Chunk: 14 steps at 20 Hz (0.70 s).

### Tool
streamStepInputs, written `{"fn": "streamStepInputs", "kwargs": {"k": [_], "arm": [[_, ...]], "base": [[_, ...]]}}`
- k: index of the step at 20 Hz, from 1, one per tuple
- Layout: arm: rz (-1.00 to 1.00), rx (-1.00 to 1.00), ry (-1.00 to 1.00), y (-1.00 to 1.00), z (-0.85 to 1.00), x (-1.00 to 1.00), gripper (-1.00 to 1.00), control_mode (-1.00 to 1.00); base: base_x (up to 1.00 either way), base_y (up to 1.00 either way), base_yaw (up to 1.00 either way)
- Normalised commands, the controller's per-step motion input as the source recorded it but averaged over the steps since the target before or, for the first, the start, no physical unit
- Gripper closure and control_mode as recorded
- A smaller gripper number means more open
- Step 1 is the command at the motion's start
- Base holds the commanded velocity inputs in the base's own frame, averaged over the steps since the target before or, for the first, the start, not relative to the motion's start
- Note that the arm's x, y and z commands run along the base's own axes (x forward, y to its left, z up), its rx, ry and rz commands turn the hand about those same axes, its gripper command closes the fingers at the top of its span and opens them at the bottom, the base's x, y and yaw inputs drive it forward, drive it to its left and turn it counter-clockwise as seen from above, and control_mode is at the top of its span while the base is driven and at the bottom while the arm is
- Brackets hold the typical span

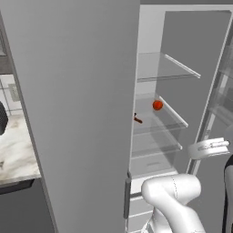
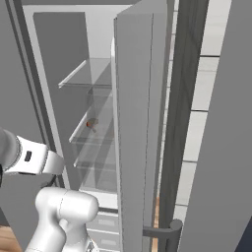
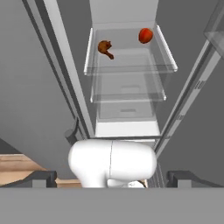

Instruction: Open the fridge, remove the apple, cucumber, and chicken drumstick, and place them on any counter.

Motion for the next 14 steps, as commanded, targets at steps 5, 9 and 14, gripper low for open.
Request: {"fn": "streamStepInputs", "kwargs": {"k": [5, 9, 14], "arm": [[0.0, 0.0, 0.0, 0.0, 0.0, 0.0, -1.0, 1.0], [0.0, 0.0, 0.0, 0.0, 0.0, 0.0, -1.0, 1.0], [0.0, 0.0, 0.0, 0.0, 0.0, 0.0, -1.0, 1.0]], "base": [[0.0, -0.06, 0.0], [0.0, 0.0, 0.0], [0.0, 0.0, 0.0]]}}
